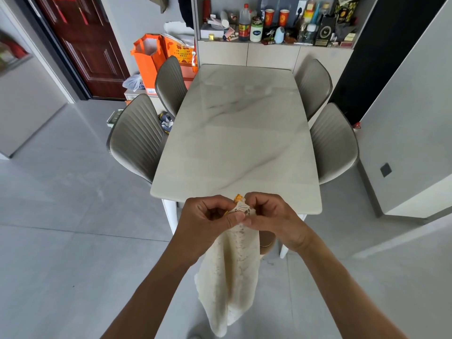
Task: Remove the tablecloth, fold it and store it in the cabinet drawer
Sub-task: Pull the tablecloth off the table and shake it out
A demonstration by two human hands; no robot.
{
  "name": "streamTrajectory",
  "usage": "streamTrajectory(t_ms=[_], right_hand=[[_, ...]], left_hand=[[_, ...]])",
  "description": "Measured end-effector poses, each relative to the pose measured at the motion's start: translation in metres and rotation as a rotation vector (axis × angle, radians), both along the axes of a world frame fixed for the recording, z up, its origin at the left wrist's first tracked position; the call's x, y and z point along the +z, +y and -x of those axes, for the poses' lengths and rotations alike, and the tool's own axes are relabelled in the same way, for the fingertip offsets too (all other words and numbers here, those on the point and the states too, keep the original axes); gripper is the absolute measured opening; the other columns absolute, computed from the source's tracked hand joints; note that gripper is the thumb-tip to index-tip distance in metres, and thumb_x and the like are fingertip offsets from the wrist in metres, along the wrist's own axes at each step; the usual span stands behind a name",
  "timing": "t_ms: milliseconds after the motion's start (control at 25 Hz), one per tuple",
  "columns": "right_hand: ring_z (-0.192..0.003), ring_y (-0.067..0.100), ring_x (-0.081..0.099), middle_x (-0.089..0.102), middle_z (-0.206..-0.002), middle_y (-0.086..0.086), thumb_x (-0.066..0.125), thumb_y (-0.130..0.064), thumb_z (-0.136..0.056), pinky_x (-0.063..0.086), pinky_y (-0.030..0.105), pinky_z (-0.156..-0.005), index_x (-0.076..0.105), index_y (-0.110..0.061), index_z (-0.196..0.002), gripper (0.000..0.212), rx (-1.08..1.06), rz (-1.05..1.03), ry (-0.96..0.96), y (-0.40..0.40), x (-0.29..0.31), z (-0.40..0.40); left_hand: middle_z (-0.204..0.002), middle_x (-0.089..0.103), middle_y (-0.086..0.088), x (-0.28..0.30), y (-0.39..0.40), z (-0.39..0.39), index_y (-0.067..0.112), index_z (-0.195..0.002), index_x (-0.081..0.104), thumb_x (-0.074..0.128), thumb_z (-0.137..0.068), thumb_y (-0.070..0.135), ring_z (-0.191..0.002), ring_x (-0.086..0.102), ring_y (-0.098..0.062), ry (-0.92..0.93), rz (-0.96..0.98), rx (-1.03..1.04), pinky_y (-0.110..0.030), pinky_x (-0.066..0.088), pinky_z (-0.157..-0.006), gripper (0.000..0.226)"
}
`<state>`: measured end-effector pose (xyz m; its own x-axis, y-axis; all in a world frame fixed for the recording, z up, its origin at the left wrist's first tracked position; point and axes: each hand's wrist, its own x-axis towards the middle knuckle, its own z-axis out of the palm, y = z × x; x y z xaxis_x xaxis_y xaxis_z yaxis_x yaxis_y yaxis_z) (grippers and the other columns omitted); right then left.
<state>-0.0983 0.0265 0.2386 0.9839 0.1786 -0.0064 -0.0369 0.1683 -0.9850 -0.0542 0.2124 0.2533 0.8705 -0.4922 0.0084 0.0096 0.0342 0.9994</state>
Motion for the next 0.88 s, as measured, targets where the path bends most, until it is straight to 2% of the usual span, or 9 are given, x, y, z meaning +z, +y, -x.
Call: streamTrajectory(t_ms=[80, 200, 360, 400, 560, 720, 800, 880], right_hand=[[-0.070, 0.015, 0.052, 0.056, -0.075, 0.005, 0.070, 0.003, -0.083, 0.046, 0.023, -0.066, 0.052, 0.005, -0.081, 0.019, -0.013, -0.027, 0.001, 0.001, -0.001, 0.000], [-0.074, 0.020, 0.059, 0.066, -0.079, 0.009, 0.075, -0.007, -0.083, 0.052, 0.025, -0.070, 0.062, 0.005, -0.088, 0.019, -0.108, -0.006, -0.010, 0.006, -0.005, 0.003], [-0.067, 0.026, 0.049, 0.058, -0.072, 0.012, 0.077, -0.017, -0.081, 0.044, 0.030, -0.060, 0.067, -0.008, -0.081, 0.013, -0.271, 0.008, -0.043, 0.016, -0.013, 0.008], [-0.066, 0.026, 0.046, 0.056, -0.071, 0.012, 0.077, -0.018, -0.081, 0.042, 0.029, -0.058, 0.068, -0.012, -0.079, 0.011, -0.287, 0.007, -0.044, 0.018, -0.015, 0.009], [-0.059, 0.015, 0.047, 0.056, -0.065, 0.003, 0.074, -0.015, -0.082, 0.041, 0.020, -0.052, 0.069, -0.018, -0.078, 0.007, -0.313, 0.046, -0.015, 0.019, -0.016, 0.011], [-0.067, 0.016, 0.058, 0.065, -0.071, 0.004, 0.075, -0.018, -0.082, 0.049, 0.026, -0.064, 0.072, -0.017, -0.080, 0.004, -0.350, 0.093, -0.028, 0.018, -0.015, 0.012], [-0.067, 0.018, 0.058, 0.065, -0.070, 0.005, 0.075, -0.020, -0.081, 0.049, 0.031, -0.065, 0.072, -0.017, -0.079, 0.005, -0.356, 0.138, -0.047, 0.016, -0.011, 0.011], [-0.066, 0.015, 0.058, 0.066, -0.070, 0.003, 0.075, -0.015, -0.083, 0.050, 0.028, -0.064, 0.072, -0.016, -0.080, 0.005, -0.338, 0.180, -0.081, 0.014, -0.006, 0.010]], left_hand=[[-0.077, 0.072, -0.021, -0.003, -0.001, 0.002, 0.005, -0.081, 0.077, 0.080, -0.073, 0.002, -0.069, 0.064, -0.019, 0.055, 0.041, 0.038, -0.023, 0.052, -0.064, 0.009], [-0.082, 0.076, -0.012, -0.009, -0.004, 0.005, 0.011, -0.082, 0.078, 0.083, -0.065, 0.014, -0.075, 0.070, -0.019, 0.194, 0.126, 0.121, -0.022, 0.054, -0.069, 0.018], [-0.086, 0.075, -0.011, -0.016, -0.005, 0.007, 0.016, -0.115, 0.070, 0.080, -0.068, 0.011, -0.081, 0.070, -0.019, 0.445, 0.295, 0.095, -0.021, 0.054, -0.072, 0.048], [-0.090, 0.075, -0.012, -0.017, -0.005, 0.007, 0.013, -0.117, 0.069, 0.077, -0.071, 0.009, -0.083, 0.071, -0.019, 0.504, 0.332, 0.085, -0.022, 0.055, -0.073, 0.047], [-0.097, 0.073, -0.018, -0.021, -0.005, 0.005, -0.005, -0.105, 0.070, 0.067, -0.080, 0.010, -0.086, 0.070, -0.023, 0.626, 0.360, 0.044, -0.027, 0.056, -0.073, 0.029], [-0.090, 0.074, -0.016, -0.018, -0.006, 0.003, -0.002, -0.096, 0.074, 0.069, -0.075, 0.010, -0.080, 0.071, -0.022, 0.628, 0.350, 0.043, -0.028, 0.057, -0.069, 0.025], [-0.086, 0.074, -0.013, -0.016, -0.006, -0.001, 0.002, -0.088, 0.076, 0.070, -0.072, 0.011, -0.077, 0.071, -0.020, 0.581, 0.311, 0.052, -0.027, 0.057, -0.067, 0.020], [-0.083, 0.074, -0.013, -0.013, -0.005, -0.004, 0.004, -0.085, 0.077, 0.070, -0.071, 0.013, -0.075, 0.070, -0.020, 0.530, 0.268, 0.044, -0.025, 0.056, -0.067, 0.018]])
